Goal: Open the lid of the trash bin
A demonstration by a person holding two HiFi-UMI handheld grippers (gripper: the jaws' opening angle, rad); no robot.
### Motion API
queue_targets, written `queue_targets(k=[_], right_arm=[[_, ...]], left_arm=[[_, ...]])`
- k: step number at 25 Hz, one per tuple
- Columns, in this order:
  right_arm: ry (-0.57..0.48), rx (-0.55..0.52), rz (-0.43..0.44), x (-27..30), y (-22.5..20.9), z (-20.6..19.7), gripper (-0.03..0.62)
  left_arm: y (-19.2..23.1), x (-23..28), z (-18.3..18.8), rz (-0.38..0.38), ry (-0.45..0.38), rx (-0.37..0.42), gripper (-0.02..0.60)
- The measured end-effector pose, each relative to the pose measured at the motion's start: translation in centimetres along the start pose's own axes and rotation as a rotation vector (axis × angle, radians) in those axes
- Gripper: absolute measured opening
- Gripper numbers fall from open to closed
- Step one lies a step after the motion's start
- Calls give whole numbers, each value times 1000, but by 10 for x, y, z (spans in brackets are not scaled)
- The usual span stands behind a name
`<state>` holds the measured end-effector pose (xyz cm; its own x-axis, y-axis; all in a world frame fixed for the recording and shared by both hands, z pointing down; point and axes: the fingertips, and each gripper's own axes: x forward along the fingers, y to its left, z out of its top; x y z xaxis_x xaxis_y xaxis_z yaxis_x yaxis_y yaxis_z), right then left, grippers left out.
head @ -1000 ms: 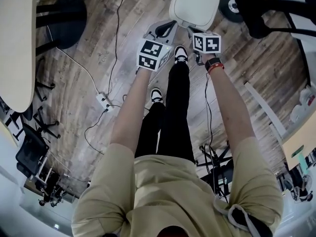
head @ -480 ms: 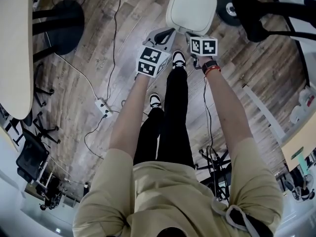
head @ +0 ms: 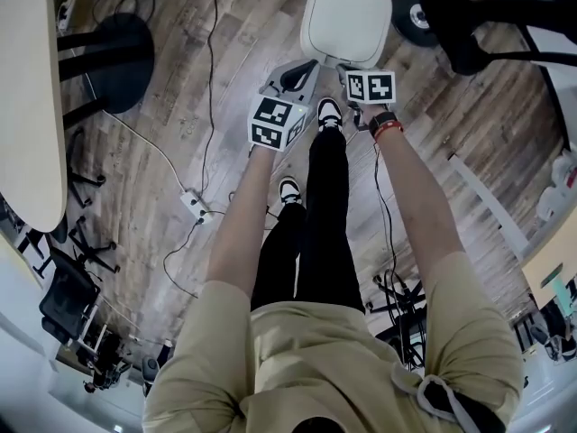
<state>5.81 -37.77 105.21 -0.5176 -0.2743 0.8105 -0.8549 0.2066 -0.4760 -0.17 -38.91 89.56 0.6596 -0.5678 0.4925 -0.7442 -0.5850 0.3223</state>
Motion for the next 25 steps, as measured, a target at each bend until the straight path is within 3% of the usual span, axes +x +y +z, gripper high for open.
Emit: queue_targets(k=[16,25], right_arm=[[2,-51,31,6,4,-1,12],[11,-105,4,-15,10,2,6]], left_arm=[[7,-5,-12,-1,13,-25,23],[-8,-20,-1,0,28,-15,23]])
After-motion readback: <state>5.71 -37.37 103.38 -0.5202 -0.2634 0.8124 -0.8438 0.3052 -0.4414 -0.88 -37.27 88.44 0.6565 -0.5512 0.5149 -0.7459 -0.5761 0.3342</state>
